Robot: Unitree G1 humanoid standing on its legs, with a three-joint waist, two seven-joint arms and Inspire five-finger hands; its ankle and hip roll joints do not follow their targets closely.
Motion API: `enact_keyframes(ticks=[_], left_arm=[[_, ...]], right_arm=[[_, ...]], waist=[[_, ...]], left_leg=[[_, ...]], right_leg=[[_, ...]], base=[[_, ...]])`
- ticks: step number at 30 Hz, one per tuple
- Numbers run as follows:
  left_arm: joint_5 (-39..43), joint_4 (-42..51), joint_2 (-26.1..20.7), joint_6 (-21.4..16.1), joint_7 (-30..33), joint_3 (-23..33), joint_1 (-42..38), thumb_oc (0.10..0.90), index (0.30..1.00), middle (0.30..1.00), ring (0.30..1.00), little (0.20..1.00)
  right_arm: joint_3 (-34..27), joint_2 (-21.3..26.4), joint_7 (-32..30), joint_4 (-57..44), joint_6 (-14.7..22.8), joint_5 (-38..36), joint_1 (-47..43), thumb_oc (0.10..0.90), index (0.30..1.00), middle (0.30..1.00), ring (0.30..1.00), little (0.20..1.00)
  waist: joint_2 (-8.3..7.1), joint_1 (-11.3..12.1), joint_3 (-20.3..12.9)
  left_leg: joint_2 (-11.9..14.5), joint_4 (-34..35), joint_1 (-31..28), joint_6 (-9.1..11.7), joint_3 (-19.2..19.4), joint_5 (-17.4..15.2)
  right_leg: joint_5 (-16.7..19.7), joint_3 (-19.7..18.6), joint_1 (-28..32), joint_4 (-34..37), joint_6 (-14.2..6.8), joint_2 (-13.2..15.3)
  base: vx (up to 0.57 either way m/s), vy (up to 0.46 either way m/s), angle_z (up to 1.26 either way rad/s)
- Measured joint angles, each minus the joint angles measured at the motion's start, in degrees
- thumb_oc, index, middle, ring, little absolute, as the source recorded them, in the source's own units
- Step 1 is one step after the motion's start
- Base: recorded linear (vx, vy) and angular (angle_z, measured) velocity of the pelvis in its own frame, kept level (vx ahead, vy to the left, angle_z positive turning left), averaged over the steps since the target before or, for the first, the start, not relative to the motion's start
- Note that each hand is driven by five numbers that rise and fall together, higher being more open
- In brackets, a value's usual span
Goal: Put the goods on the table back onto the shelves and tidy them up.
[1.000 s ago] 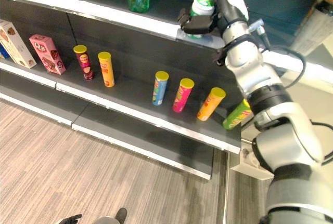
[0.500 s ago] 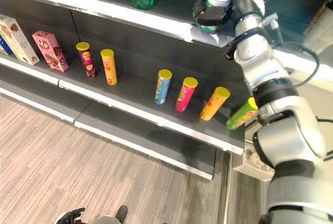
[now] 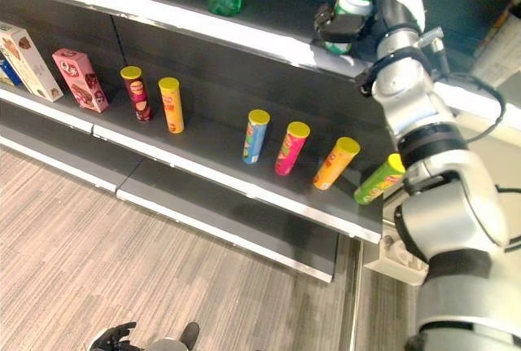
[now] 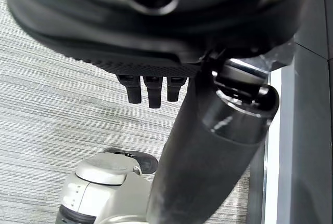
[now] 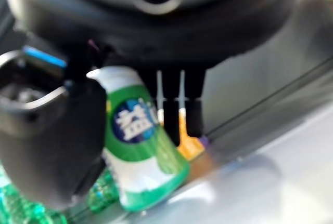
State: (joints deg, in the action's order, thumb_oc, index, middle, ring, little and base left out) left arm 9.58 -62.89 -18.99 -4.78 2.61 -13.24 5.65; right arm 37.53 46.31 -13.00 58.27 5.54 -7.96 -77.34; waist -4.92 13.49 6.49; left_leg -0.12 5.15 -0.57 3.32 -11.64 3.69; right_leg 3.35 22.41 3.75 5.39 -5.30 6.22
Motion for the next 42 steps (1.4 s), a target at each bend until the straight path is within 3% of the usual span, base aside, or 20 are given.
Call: enact_keyframes(ticks=[17,18,20,23,42], left_arm=[[-0.02,0.00,0.01,0.00,0.47,-0.04,0.01,0.800,0.900,0.900,0.900,0.900],[-0.02,0.00,0.01,0.00,0.47,-0.04,0.02,0.800,0.900,0.900,0.900,0.900],[-0.02,0.00,0.02,0.00,0.47,-0.04,0.01,0.800,0.900,0.900,0.900,0.900],[0.01,0.02,0.01,0.00,0.47,-0.04,-0.05,0.800,0.900,0.900,0.900,0.900],[-0.03,0.02,0.01,0.01,0.50,-0.05,-0.07,0.800,0.900,0.900,0.900,0.900]], right_arm=[[0.37,-0.65,-0.42,1.88,-1.12,0.47,-0.25,0.400,0.300,0.300,0.300,0.300],[0.38,-0.68,-0.40,1.88,-1.12,0.47,-0.25,0.467,0.401,0.401,0.401,0.401],[0.39,-0.68,-0.39,1.88,-1.12,0.47,-0.24,0.684,0.726,0.726,0.726,0.726],[0.69,-0.81,-0.36,1.95,-1.14,0.47,-0.24,0.800,0.900,0.900,0.900,0.900],[0.66,-2.41,-0.34,1.57,-1.19,0.12,-0.24,0.800,0.900,0.900,0.900,0.900]], waist=[[-0.10,-0.02,-0.05],[-0.12,-0.02,-0.06],[-0.14,-0.04,-0.07],[-0.15,-0.07,-0.08],[-0.38,-0.22,-0.23]], left_leg=[[-0.02,0.00,0.03,0.15,-0.64,0.15],[-0.01,0.00,0.02,0.15,-0.64,0.15],[-0.01,0.00,0.02,0.15,-0.64,0.15],[-0.01,0.00,-0.04,0.13,-0.64,0.17],[0.04,0.00,-0.26,0.11,-0.63,0.22]], right_leg=[[0.00,0.69,0.28,0.00,0.00,0.00],[0.00,0.68,0.28,0.00,0.00,0.00],[0.00,0.68,0.28,0.00,0.00,0.00],[0.00,0.66,0.32,-0.01,0.01,0.00],[0.01,0.63,0.53,-0.01,0.02,0.04]], base=[[0.00,0.001,0.01],[0.00,0.000,0.00],[0.00,0.000,0.00],[0.00,0.000,0.00],[0.00,0.000,0.00]])
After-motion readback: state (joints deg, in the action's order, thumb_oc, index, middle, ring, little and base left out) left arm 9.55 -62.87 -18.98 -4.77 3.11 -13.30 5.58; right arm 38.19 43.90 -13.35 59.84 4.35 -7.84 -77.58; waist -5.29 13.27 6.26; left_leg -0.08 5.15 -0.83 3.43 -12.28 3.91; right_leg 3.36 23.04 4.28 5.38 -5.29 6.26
